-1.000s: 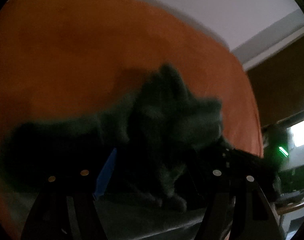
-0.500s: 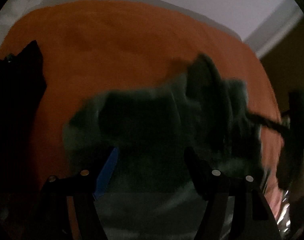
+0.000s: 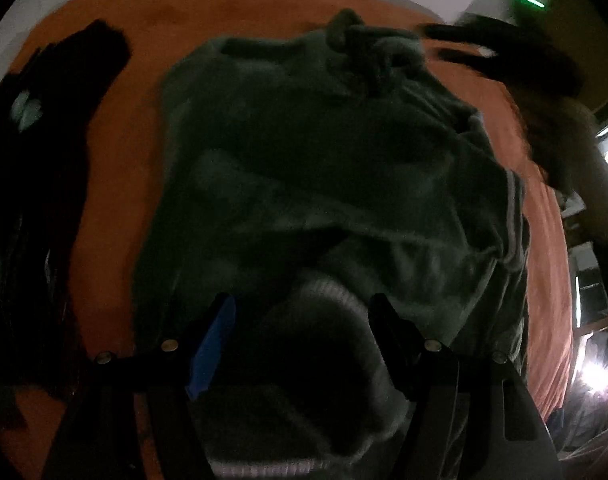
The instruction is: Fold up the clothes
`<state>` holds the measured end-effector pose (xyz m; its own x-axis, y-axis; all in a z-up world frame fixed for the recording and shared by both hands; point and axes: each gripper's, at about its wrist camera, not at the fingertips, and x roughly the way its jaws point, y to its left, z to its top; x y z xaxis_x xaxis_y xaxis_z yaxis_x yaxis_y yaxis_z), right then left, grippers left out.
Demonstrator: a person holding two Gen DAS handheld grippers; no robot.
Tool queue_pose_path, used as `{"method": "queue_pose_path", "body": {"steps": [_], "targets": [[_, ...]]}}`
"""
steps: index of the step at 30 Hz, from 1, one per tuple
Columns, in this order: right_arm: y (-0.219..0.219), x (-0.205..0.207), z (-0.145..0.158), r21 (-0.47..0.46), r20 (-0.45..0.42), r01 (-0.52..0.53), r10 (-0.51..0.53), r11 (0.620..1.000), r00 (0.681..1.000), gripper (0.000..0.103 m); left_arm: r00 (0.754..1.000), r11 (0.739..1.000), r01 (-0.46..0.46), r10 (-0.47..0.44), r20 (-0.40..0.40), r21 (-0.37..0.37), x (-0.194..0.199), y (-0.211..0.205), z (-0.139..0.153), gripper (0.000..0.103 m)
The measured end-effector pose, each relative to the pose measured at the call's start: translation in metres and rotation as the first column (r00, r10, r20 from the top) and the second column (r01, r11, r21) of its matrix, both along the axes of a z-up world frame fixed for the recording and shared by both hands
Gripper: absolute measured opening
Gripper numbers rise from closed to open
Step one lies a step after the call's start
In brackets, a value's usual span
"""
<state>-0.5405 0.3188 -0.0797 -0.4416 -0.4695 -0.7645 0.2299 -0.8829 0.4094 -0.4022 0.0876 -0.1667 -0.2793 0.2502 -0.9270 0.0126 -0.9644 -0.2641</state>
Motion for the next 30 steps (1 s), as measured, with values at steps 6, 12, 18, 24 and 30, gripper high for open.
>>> {"method": "queue_pose_path", "body": {"steps": [6,12,18,24,30], "targets": [[0.055,0.152,0.042,-0.018,-0.168,0.006,-0.009,1.0,0.986,0.059,0.999,0.994,-0.04,0.039,0.01,0.099,0.029,-0.002,0.014,0.07],[0.062,0.261,0.01,0.027,-0.145,0.086,-0.081,0.996,0.986,0.059,1.0,0.99,0.001,-0.004,0.021,0.14,0.049,0.02,0.035,0.071],[0.072,0.321,-0.024,0.044,-0.048,0.12,-0.118,0.992,0.992,0.059,0.999,0.995,-0.037,0.036,0.013,0.09,0.068,0.038,0.012,0.055],[0.065,0.315,-0.042,0.058,-0.016,0.134,-0.133,0.989,0.991,0.059,0.984,0.983,-0.177,0.178,-0.03,0.044,0.098,0.005,-0.016,0.007],[0.075,0.314,-0.045,0.08,-0.027,0.147,-0.145,0.986,0.989,0.059,0.983,0.981,-0.182,0.182,0.011,0.071,0.12,-0.007,-0.038,0.028]]}}
